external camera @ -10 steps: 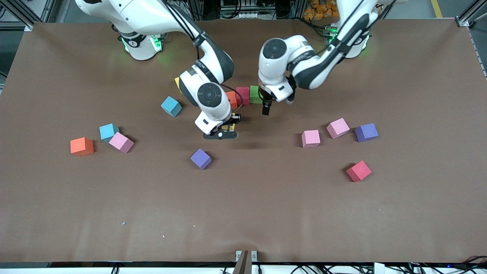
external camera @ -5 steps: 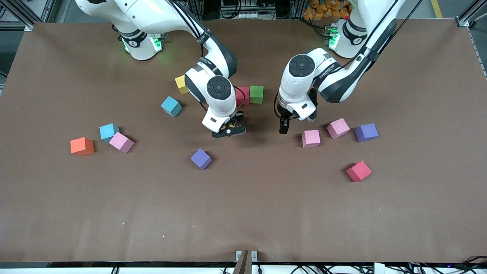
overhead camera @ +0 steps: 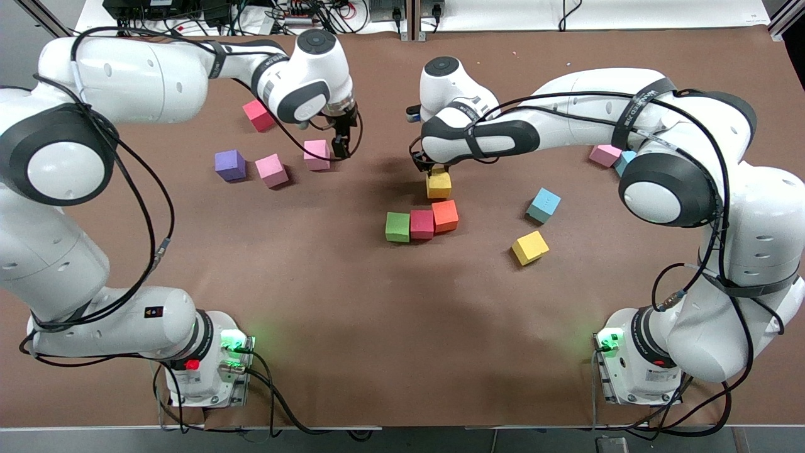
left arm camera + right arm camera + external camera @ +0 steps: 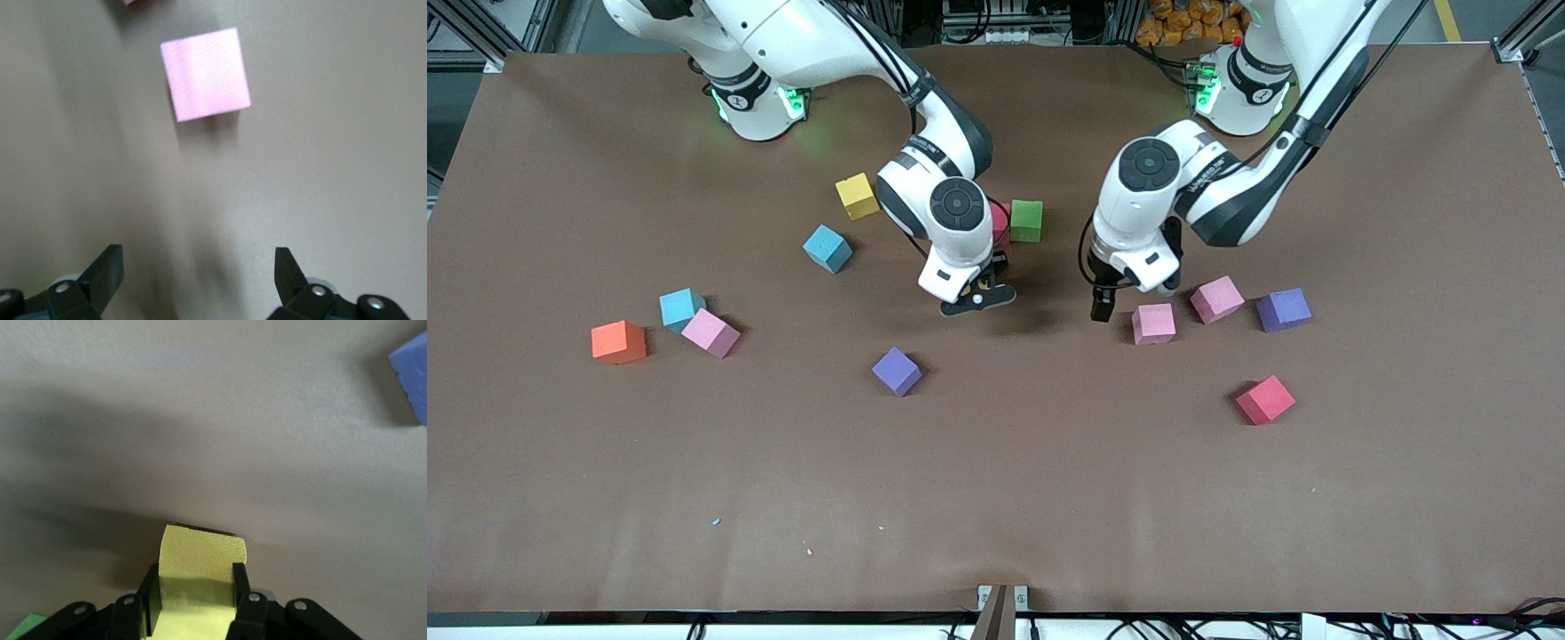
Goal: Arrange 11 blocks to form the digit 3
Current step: 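Lower the left gripper toward the pink cube while the right gripper holds yellow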
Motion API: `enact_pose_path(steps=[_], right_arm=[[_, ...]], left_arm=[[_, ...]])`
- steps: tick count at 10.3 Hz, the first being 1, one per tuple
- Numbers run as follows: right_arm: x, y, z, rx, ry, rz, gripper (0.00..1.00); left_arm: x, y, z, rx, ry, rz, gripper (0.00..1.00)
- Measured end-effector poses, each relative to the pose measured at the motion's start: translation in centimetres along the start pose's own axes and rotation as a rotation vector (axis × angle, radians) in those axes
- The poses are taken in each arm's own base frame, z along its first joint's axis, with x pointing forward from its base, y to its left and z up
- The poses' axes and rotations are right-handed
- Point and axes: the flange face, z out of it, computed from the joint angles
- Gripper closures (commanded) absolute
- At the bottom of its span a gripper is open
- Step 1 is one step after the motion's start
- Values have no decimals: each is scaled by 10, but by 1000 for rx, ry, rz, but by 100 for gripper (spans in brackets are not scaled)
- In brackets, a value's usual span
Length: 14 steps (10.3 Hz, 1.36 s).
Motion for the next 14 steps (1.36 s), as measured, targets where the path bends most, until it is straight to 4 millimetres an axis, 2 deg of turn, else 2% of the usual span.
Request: enact_pose_path(steps=[2,6,14], right_arm=[[-5,3,9,-10,-17,0,74],[-13,-5,12,-9,-29,1,74],[-20,-7,14,-12,-39,3,74]], left_arm=[[11,13,-4,-7,-6,6,0],[33,38,12,37,-6,8,0],[32,39,13,44,-7,21,0]])
